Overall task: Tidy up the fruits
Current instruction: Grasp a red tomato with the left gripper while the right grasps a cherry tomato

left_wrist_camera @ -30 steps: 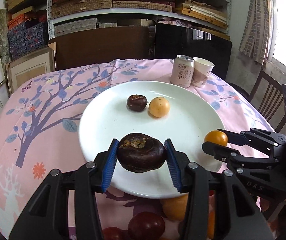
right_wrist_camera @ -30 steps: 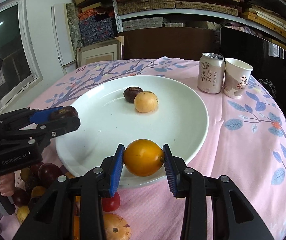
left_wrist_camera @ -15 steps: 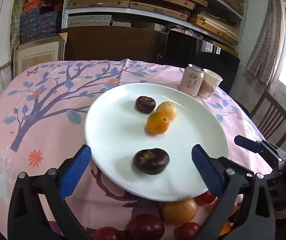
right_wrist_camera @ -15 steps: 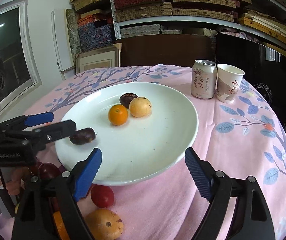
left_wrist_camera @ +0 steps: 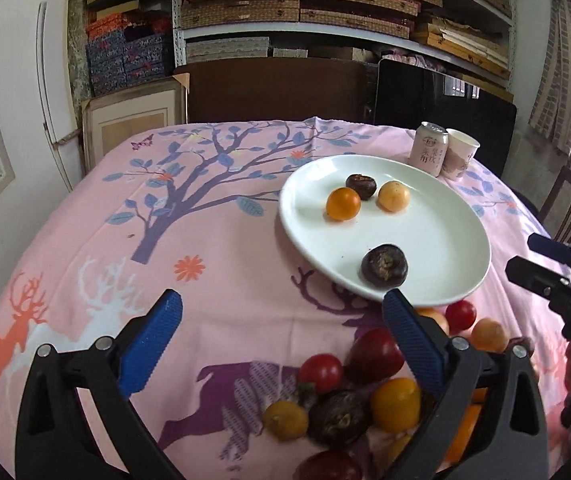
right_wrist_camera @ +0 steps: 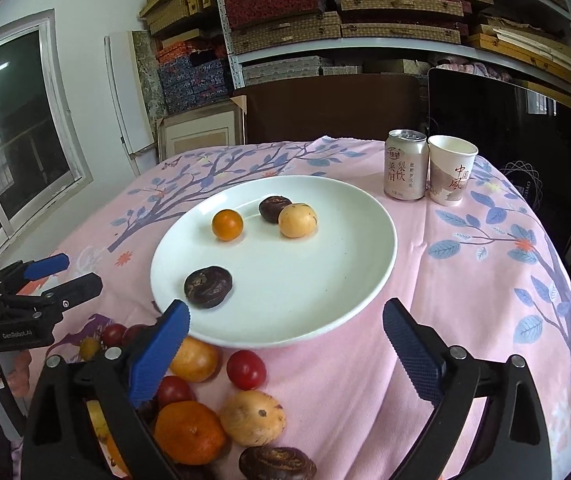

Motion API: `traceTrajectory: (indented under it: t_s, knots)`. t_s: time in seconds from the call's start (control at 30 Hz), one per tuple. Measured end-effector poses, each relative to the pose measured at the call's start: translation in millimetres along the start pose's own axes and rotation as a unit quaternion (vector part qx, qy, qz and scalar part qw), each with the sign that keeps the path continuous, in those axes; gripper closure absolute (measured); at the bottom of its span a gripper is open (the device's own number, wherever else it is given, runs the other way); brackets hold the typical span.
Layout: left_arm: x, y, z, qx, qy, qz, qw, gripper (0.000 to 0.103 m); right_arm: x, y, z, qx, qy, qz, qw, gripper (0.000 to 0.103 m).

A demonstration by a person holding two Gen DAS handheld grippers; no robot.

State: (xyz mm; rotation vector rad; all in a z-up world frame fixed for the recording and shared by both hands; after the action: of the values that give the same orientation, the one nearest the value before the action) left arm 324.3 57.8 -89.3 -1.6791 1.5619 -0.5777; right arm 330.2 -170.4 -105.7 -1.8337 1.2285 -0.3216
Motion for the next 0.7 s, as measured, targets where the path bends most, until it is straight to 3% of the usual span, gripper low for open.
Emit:
traceTrajectory:
  t_s: [0.13, 0.23, 0.37, 0.5, 0.53, 0.63, 0.7]
  knots:
    - [0.6, 25.7, -23.0, 0.010, 0.008, 0.035, 0.9993, 0.004, -18.9, 21.8, -11.7, -0.010, -0.004, -0.022, 1.000, 0.004]
    - [5.3, 52.0, -34.1, 0.002, 0.025, 0.065, 0.9976, 0.004, -32.3, 46.0, -24.7, -0.010, -0.035, -0.020, 0.999, 0.004]
    - [1.1, 85.4, -32.7, -0.022, 0.024, 0.079, 0.9963, 0.004, -42.3, 76.7, -43.1, -0.015, -0.018, -0.037, 0.999, 0.004]
    - [-6.0, 89.2, -33.2, -0.024, 0.026, 0.063, 0.9974, 0.004, -39.2, 87.9, -57.6, -0.013, 0.020, -0.039, 0.999, 0.004]
    - [-5.6, 88.7, -33.7, -0.024, 0.030, 0.061, 0.9974, 0.004, -33.7, 89.1, -61.5, -0.015, 0.046, -0.032, 0.998, 0.004]
    - [8.4, 94.4, -38.9, -0.030, 0.074, 0.078, 0.9937, 0.004, -29.9, 110.8, -56.0, -0.071, 0.080, -0.026, 0.994, 0.004]
    - [15.3, 94.0, -43.1, -0.020, 0.076, 0.093, 0.9926, 0.004, -29.7, 123.0, -51.0, -0.104, 0.096, -0.030, 0.989, 0.004]
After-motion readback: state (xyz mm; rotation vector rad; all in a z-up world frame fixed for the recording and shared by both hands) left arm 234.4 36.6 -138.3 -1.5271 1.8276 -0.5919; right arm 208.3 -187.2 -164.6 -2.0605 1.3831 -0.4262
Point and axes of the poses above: each gripper's, at about its wrist camera, not at the fingertips, and z roughly the way its jaws point, x to its right, y to its underside, the point moved 10 cm from there along z, roughly the way its jaws point, and after that the axes turned 13 degrees about -y, right-handed, at the moved point
